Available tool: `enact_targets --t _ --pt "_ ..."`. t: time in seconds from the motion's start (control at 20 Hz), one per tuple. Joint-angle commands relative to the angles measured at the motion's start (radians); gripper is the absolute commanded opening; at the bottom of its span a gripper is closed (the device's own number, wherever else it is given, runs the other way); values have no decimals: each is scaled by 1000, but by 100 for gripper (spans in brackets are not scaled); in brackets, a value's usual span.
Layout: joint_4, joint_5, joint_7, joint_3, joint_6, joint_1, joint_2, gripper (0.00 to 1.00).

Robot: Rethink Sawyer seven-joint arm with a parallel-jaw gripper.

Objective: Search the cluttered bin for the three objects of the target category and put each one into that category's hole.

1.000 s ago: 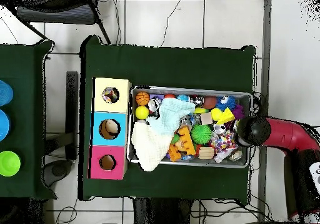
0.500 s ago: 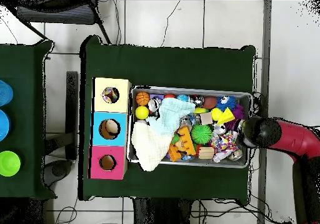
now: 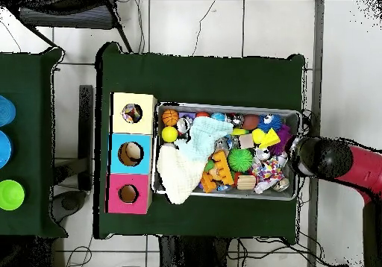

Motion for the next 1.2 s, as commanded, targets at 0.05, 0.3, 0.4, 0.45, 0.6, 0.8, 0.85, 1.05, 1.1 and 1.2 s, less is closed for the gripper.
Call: enact_targets --t 0.05,0.3,0.4,0.45,0.6,0.8,0.85,1.05,1.1,1.2 --pt "113 63 -27 89 13 57 -88 0" --pt "101 75 40 52 24 143 -114 0" --pt "100 83 78 30 27 181 -117 0" --pt "101 89 100 20 28 200 -116 0" --pt "99 105 164 -14 25 264 -110 0" --pt "77 139 253 -68 49 366 -100 0" --pt "65 147 278 -84 58 397 -95 0" --pt "19 194 372 -143 76 508 -68 0" --pt "9 208 397 -158 80 536 -61 0" --pt "-25 228 439 -186 80 591 -40 0"
